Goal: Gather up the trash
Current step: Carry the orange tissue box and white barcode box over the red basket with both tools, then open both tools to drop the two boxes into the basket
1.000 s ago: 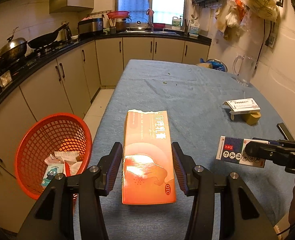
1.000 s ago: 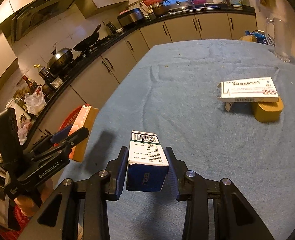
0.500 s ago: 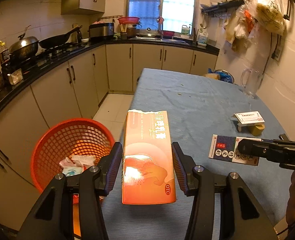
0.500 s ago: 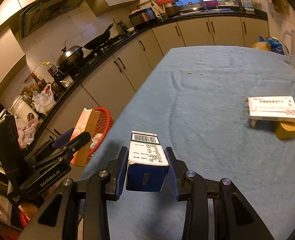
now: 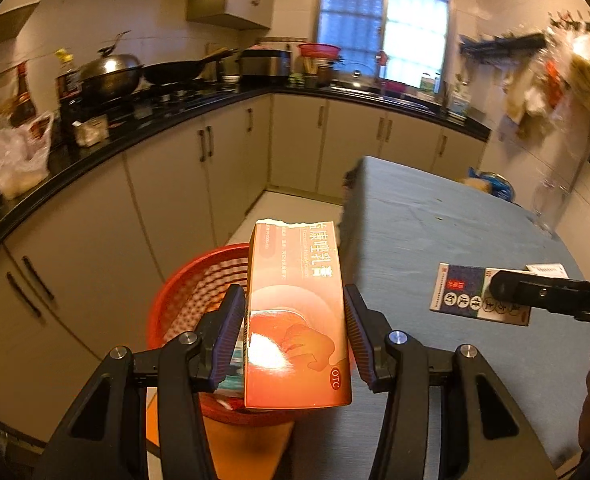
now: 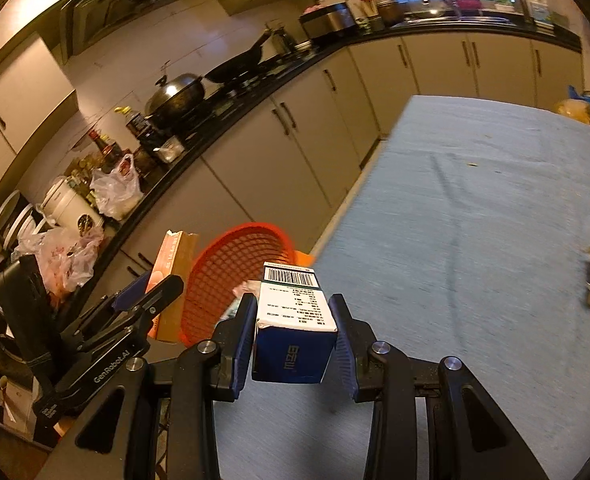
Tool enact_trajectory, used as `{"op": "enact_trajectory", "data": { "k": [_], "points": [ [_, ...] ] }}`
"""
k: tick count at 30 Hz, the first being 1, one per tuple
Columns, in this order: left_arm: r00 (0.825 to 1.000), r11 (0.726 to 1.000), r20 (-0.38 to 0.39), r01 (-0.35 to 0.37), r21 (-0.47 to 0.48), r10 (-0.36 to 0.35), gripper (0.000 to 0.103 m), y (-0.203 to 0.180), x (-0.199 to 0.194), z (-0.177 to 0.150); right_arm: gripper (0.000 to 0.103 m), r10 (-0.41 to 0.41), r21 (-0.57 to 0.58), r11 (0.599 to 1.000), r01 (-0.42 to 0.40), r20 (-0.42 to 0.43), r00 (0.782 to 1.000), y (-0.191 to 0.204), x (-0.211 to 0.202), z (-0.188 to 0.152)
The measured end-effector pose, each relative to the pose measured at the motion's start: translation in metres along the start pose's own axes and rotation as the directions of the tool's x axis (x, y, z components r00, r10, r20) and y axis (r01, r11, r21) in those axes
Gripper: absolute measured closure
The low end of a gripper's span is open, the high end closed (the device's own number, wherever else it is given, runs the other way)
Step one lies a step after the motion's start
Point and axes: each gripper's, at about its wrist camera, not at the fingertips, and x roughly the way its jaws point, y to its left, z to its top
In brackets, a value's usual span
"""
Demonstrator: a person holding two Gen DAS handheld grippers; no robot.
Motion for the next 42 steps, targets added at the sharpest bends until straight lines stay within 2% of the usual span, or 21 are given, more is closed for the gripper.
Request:
{"op": "enact_trajectory", "data": {
  "k": [5,10,20,33,37,42],
  "points": [
    [0.999,0.999,-0.034,-0.026,-0.047,0.025,0.054,0.031,0.015,-0.003,0.063,0.033,-0.008,0.999,-0.033,-0.03,0.999,0.02,0.028,0.009],
    [0.997,0.997,-0.075,-0.037,-0.074,0.031,0.054,0.047,0.037,-0.01,0.063,0.05,-0.003,0.999,-0.05,-0.067,0.997,0.035,0.063,0.014],
    [0.991,0.994,-0.13,-0.036,-0.099,0.023,0.054,0.065,0.066,-0.022,0.063,0.04,0.041,0.999,-0.035,-0.12,0.992,0.035,0.116,0.021],
    [0.987,0.993,-0.157,-0.034,-0.111,0.017,0.054,0.071,0.083,-0.023,0.061,0.005,0.034,0.999,0.0,-0.135,0.991,0.038,0.147,0.029],
    [0.989,0.993,-0.148,-0.029,-0.111,0.012,0.047,0.071,0.08,-0.022,0.061,0.027,0.033,0.999,-0.023,-0.135,0.99,0.039,0.146,0.029],
    [0.991,0.994,-0.133,-0.024,-0.109,0.009,0.046,0.067,0.072,-0.02,0.061,0.04,0.027,0.999,-0.037,-0.12,0.992,0.038,0.134,0.028]
  ]
}}
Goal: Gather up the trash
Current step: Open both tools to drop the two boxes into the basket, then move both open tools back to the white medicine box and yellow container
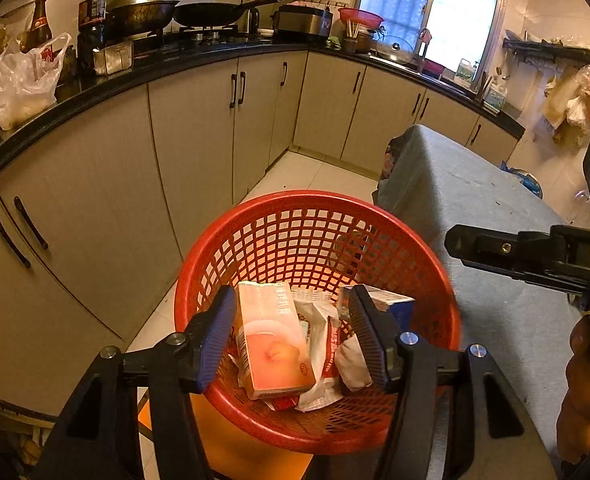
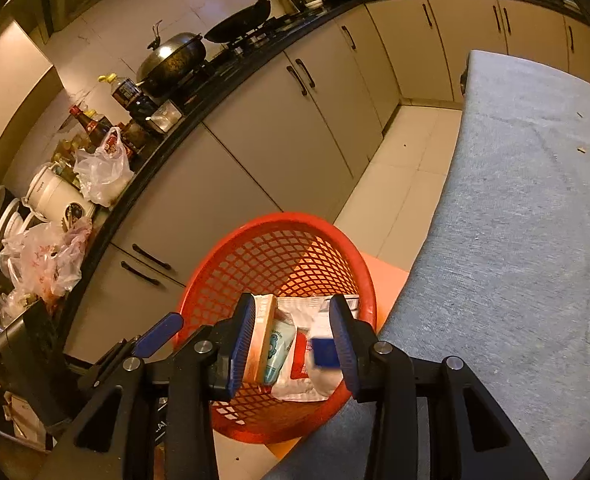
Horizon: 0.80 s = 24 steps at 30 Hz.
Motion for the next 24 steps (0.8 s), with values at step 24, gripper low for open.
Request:
{"op": "enact_trajectory", "data": {
  "k": [24],
  "points": [
    [0.993,0.98,0.001,0.114,0.165,-0.116,0.041,-0.12,-0.033,-0.03,0.061,-0.012,0.173,0.985,-0.007,0.107,0.994,-0.104,-0.111,-0.065]
  ]
}}
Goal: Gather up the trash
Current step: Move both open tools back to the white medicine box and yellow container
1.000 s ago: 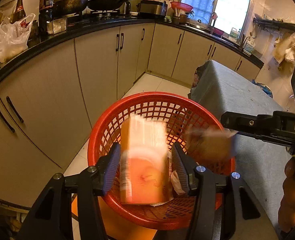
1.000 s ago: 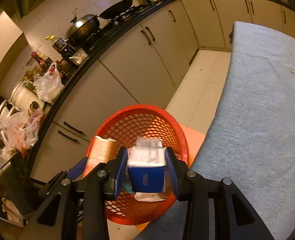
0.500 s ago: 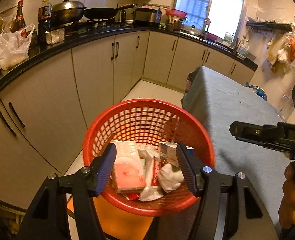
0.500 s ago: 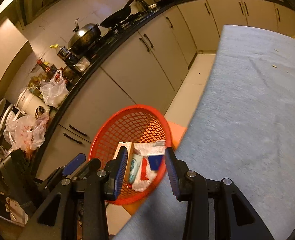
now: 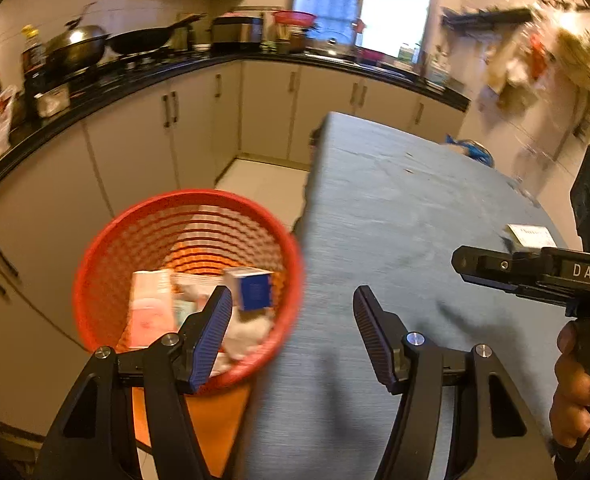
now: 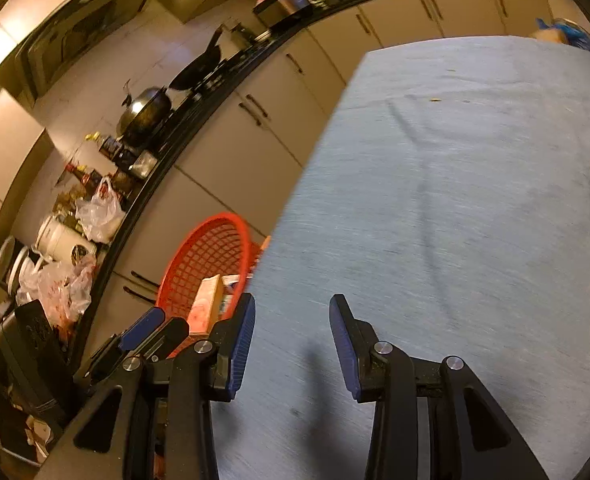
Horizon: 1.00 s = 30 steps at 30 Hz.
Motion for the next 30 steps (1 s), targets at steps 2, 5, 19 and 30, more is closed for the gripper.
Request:
{"op": "enact_trajectory", "data": {
  "k": [2,5,19,30],
  "points": [
    [1.0,0.999,-0.008,0.013,0.033,-0.012,0.041,-0.019,0.003,-0.001,0.061,-0.007,0.023,1.0,0.007,0.016,1.0,-0.019,-0.017,-0.003],
    [0.999,0.997,-0.022,0.029,0.076,-0.028,0.041,-0.046,0.006,-0.003,0.061,-0.015,0.055,0.998,0.011,0.069,0.997,-0.045,-0.049,-0.002],
    [0.995,0.978,-0.072,0.087,0.192,-0.074,0.041,-0.114,0.018,-0.012,0.058,-0.3,0.344,0.918,0.2,0.269,0.915,-0.211,-0.174,0.06],
    [0.991,0.972,-0.104,0.1,0.212,-0.08,0.04,-0.126,0.031,-0.008,0.058,-0.245,0.323,0.93,0.173,0.198,0.949,-0.238,-0.143,0.079]
  ]
}}
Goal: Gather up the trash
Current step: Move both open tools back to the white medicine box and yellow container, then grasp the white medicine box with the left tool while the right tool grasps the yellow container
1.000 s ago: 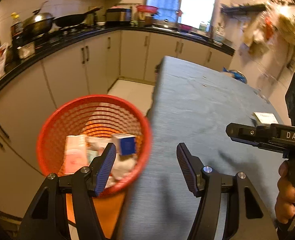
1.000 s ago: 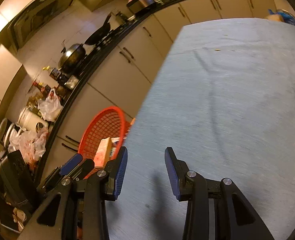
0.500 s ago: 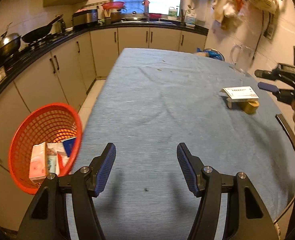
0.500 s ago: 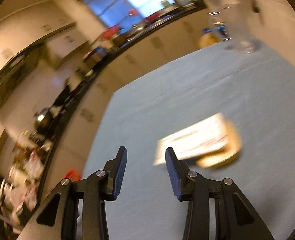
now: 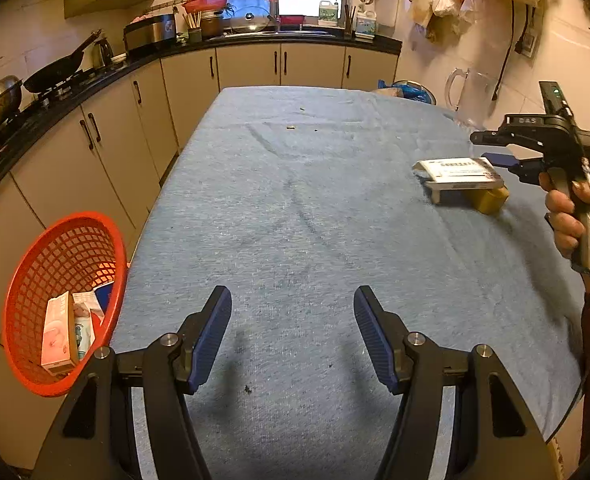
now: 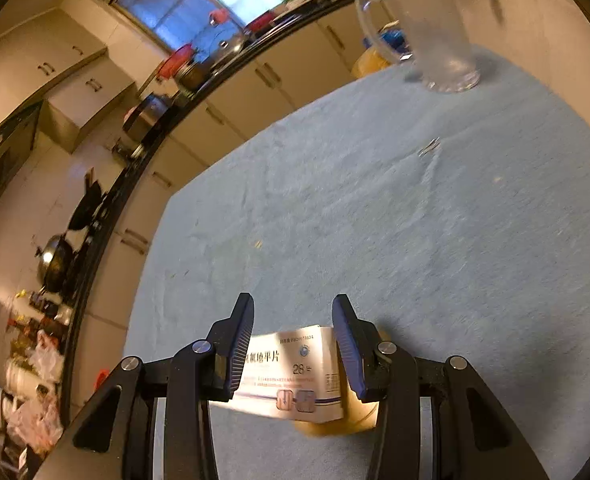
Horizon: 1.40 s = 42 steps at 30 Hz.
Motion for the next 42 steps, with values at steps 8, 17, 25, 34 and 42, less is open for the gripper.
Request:
{"op": "enact_trajectory", "data": {
  "k": [8,17,25,34,42],
  "points": [
    [0.999,0.999,-0.018,0.039,-0.019,-0.039,0.036,-0.007,0.006,0.012,0.056,0.283,-0.084,0.943,-0.322,-0.306,0.909,0.049,-0.001,-0.075],
    [0.984,0.986,-0.083,0.152,-0.072,-0.157,0.022,-0.05,0.026,0.045,0.053,0.081,-0.112,0.991,-0.073,0.067,0.994,0.017,-0.058,-0.039],
    [0.934,0.927,-0.174,0.261,-0.269,-0.314,0.022,-0.088,0.083,0.069,0.052,0.126,-0.009,0.992,-0.126,0.11,0.986,-0.012,-0.053,-0.035],
    [0.906,0.888,-0.177,0.309,-0.34,-0.384,0.05,-0.11,0.124,0.079,0.052,0.148,0.036,0.987,-0.155,0.136,0.98,-0.029,-0.062,-0.03],
    [0.9,0.89,-0.14,0.365,-0.274,-0.412,0.084,-0.127,0.121,0.086,0.046,0.074,0.048,0.995,-0.082,0.153,0.985,-0.034,-0.06,-0.027]
  ]
}}
